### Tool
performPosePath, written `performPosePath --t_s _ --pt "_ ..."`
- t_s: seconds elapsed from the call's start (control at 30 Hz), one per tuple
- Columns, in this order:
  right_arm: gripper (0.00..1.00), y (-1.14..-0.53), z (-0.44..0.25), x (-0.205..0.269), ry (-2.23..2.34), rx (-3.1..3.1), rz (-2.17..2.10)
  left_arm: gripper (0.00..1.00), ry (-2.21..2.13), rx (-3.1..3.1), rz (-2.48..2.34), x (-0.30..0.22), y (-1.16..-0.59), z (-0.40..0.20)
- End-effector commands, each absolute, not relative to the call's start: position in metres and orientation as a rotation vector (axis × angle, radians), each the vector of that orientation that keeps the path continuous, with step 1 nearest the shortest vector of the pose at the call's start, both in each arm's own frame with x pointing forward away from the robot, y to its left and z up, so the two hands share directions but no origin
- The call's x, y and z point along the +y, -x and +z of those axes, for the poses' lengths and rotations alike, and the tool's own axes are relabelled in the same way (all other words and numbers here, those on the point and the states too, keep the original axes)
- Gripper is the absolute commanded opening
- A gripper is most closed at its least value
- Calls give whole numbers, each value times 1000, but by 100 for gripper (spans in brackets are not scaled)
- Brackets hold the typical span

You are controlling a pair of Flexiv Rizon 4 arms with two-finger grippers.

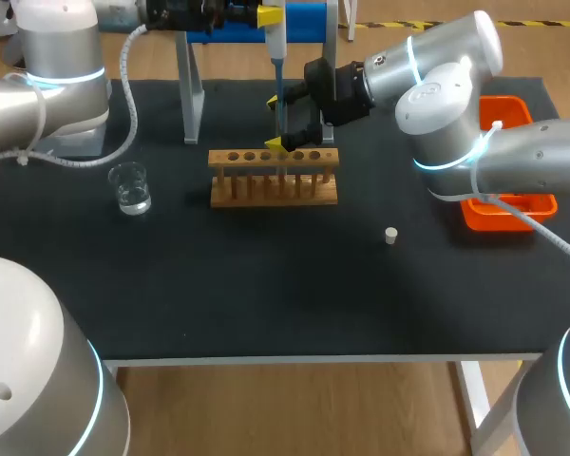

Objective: Invert the test tube, pick up the pipette, mount the tip to pipette, aspirate from beaker and dispense into the tube, eject the tip, return the pipette, and cap with the stopper.

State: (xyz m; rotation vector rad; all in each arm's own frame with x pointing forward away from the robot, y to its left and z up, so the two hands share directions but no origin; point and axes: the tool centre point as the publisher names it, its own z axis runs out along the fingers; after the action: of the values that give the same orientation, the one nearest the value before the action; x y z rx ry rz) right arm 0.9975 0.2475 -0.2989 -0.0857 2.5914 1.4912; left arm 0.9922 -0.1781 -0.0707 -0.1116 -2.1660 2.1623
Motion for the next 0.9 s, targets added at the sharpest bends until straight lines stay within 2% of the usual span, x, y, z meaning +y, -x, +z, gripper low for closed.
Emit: performPosePath --t_s 0.03,0.9 --pt "100 -998 -298 246 89 2596 1489 0 121 -2164 2164 -178 -991 -71" --pt "100 -998 -298 246 89 2596 1489 0 109 -2164 2159 -180 -992 -81"
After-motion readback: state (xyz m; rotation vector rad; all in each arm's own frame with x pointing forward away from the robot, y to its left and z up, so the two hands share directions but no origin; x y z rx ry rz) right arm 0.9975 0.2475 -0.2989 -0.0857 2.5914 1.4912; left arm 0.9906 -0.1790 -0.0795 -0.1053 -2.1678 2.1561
